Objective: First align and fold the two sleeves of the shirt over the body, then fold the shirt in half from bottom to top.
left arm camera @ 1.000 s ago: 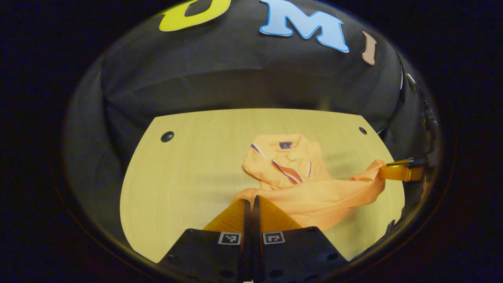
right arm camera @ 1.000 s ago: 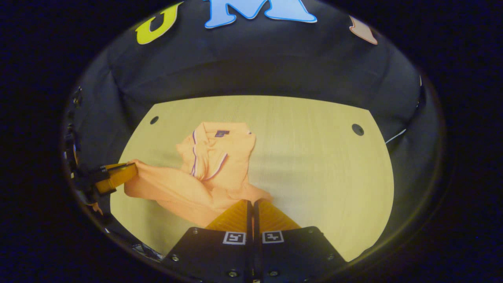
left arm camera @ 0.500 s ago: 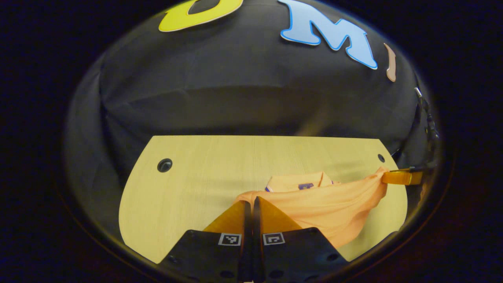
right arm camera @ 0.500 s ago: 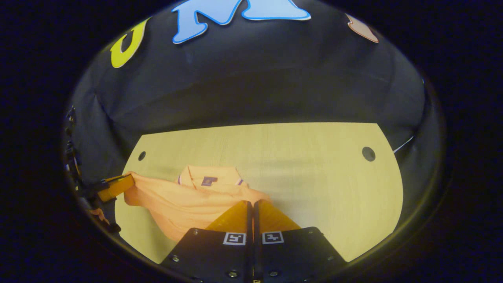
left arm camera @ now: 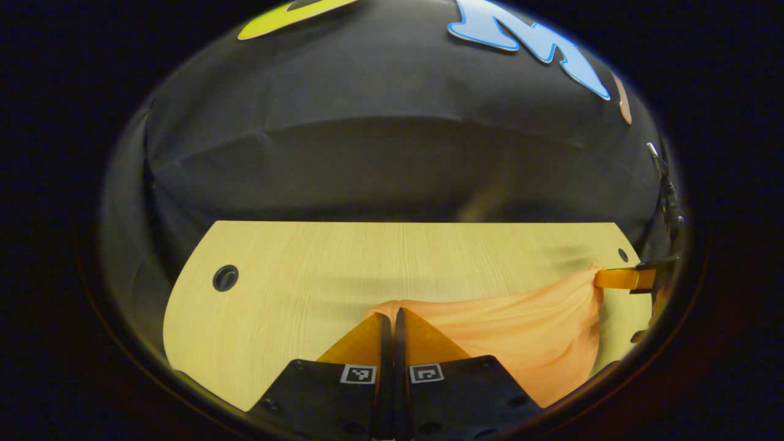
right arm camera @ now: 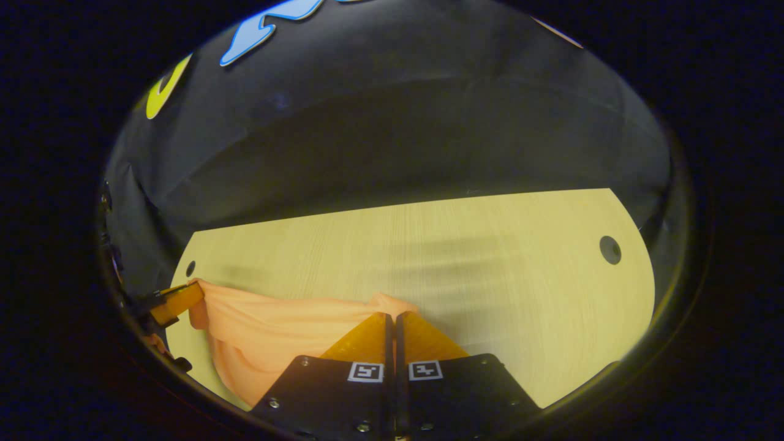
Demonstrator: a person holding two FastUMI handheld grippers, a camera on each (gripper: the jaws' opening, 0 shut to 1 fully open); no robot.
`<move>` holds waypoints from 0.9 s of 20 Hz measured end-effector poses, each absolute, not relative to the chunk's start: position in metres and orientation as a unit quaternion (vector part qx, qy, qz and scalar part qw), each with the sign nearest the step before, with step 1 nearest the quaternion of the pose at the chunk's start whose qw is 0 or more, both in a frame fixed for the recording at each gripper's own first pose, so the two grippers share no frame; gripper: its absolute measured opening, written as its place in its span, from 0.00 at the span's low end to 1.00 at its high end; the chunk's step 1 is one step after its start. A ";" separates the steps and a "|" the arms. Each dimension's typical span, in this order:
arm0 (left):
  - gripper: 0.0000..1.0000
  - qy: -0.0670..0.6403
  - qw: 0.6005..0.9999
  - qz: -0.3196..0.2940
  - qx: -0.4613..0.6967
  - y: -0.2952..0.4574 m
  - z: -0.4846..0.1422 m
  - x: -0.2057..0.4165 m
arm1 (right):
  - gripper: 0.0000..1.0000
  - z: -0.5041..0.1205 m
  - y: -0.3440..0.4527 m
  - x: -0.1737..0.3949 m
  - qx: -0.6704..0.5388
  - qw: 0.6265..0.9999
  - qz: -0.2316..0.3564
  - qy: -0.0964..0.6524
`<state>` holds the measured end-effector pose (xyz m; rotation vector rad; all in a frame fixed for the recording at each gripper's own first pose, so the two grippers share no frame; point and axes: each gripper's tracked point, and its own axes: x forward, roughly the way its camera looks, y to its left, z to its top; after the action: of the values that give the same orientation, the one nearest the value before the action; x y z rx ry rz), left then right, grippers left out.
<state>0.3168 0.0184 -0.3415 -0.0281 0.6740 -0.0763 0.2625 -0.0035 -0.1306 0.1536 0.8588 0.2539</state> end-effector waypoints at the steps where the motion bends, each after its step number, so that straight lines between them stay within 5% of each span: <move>1: 0.05 0.330 0.943 -0.037 -0.013 0.019 -0.348 0.321 | 0.01 -0.140 -0.006 0.265 0.074 0.898 0.124 0.415; 11: 0.06 0.352 0.935 -0.024 -0.045 0.012 -0.378 0.316 | 0.05 -0.160 -0.017 0.267 0.052 0.895 0.130 0.423; 13: 0.10 0.358 0.932 -0.030 -0.045 0.010 -0.378 0.311 | 0.08 -0.161 -0.017 0.267 0.054 0.896 0.123 0.423; 14: 0.23 0.354 0.933 -0.035 -0.047 0.007 -0.376 0.310 | 0.09 -0.155 -0.018 0.263 0.053 0.896 0.122 0.423; 15: 0.36 0.348 0.936 -0.035 -0.043 0.006 -0.372 0.310 | 0.40 -0.156 -0.019 0.263 0.052 0.898 0.120 0.421; 16: 0.44 0.339 0.939 -0.035 -0.038 0.007 -0.366 0.308 | 0.49 -0.152 -0.022 0.262 0.052 0.901 0.115 0.416; 18: 0.50 0.320 0.946 -0.041 -0.025 0.009 -0.344 0.302 | 0.50 -0.140 -0.024 0.260 0.057 0.908 0.111 0.401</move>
<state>0.3022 0.0088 -0.3439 -0.0506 0.6524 -0.0827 0.2603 -0.0240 -0.1397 0.1174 0.8268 0.2281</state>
